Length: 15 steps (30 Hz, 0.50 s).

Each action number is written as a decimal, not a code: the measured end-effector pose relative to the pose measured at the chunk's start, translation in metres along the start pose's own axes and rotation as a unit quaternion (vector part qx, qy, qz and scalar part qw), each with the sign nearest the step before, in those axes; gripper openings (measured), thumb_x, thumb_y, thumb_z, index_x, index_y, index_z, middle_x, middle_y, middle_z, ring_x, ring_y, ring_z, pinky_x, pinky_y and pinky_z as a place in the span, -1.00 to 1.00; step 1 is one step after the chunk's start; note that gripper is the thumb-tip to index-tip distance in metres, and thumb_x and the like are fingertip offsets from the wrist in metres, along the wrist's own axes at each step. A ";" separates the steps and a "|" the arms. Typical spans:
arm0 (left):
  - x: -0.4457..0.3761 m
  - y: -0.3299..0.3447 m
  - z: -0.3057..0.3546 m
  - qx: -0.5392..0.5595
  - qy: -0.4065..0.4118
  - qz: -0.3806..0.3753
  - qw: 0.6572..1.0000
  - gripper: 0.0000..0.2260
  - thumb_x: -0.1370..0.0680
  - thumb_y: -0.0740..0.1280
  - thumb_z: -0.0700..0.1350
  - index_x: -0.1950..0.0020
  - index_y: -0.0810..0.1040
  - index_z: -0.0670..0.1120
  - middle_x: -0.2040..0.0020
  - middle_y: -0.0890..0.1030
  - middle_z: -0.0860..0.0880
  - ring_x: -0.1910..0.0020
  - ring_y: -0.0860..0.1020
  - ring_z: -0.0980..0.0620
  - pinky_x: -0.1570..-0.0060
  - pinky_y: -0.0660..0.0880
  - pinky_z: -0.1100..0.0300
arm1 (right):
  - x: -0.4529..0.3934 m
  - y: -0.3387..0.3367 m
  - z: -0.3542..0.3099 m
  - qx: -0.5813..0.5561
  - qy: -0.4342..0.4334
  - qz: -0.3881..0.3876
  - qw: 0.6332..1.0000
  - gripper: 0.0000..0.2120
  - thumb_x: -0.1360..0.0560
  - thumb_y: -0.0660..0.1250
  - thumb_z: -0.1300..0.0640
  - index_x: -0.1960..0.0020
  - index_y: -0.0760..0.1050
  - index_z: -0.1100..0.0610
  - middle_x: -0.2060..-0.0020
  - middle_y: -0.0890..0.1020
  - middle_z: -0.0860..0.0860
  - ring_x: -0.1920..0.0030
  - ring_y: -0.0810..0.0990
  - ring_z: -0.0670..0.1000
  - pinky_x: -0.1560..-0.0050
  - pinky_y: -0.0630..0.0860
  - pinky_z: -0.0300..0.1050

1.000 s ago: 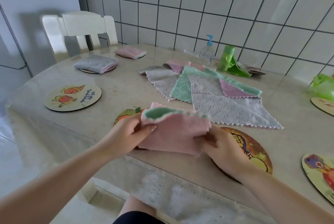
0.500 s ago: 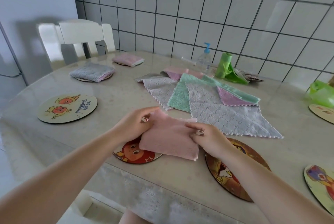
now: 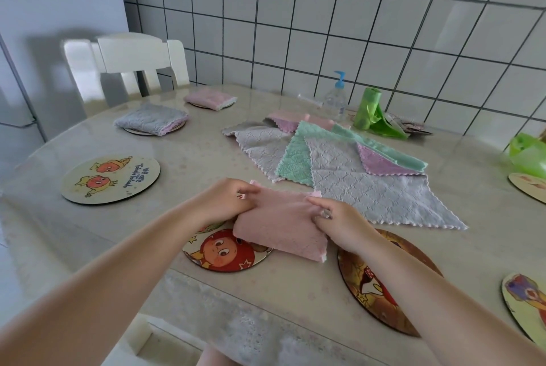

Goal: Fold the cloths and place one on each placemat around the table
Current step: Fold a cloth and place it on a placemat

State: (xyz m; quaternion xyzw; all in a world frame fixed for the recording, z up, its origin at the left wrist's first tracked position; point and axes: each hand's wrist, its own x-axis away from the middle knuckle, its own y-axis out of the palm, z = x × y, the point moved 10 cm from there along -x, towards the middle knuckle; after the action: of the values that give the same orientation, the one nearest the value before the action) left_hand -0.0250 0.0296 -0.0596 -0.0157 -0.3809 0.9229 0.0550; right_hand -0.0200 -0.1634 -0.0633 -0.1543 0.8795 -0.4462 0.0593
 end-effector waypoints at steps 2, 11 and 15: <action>0.000 0.000 0.000 -0.003 -0.010 -0.023 1.000 -0.60 -0.54 0.31 -0.04 -0.38 0.40 -0.01 -0.39 0.40 0.03 -0.34 0.37 0.11 -0.19 0.24 0.31 | 0.000 -0.002 0.001 -0.012 0.005 0.005 1.000 -0.52 -0.54 0.23 0.12 -0.44 0.27 -0.03 -0.39 0.40 -0.03 -0.24 0.50 0.03 -0.17 0.41 -0.14; 0.024 -0.002 -0.005 0.059 -0.022 -0.017 0.998 -0.66 -0.54 0.31 0.00 -0.30 0.48 -0.01 -0.30 0.48 0.09 -0.23 0.45 0.15 -0.23 0.33 0.26 | 0.029 -0.009 -0.003 -0.151 0.005 0.004 0.988 -0.51 -0.52 0.30 0.05 -0.42 0.28 -0.10 -0.43 0.30 -0.08 -0.42 0.27 -0.08 -0.32 0.22 -0.14; 0.022 -0.001 0.001 -0.019 0.010 0.024 0.999 -0.61 -0.49 0.37 0.00 -0.29 0.50 -0.07 -0.25 0.53 0.03 -0.02 0.54 0.13 -0.07 0.39 0.24 | 0.027 -0.001 -0.012 -0.051 -0.012 -0.012 0.999 -0.57 -0.50 0.34 0.06 -0.35 0.40 -0.04 -0.48 0.19 -0.03 -0.38 0.35 -0.03 -0.31 0.19 -0.22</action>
State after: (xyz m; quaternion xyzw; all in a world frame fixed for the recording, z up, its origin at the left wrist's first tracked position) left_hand -0.0473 0.0322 -0.0583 -0.0354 -0.3971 0.9164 0.0365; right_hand -0.0480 -0.1632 -0.0548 -0.1730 0.8985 -0.3995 0.0561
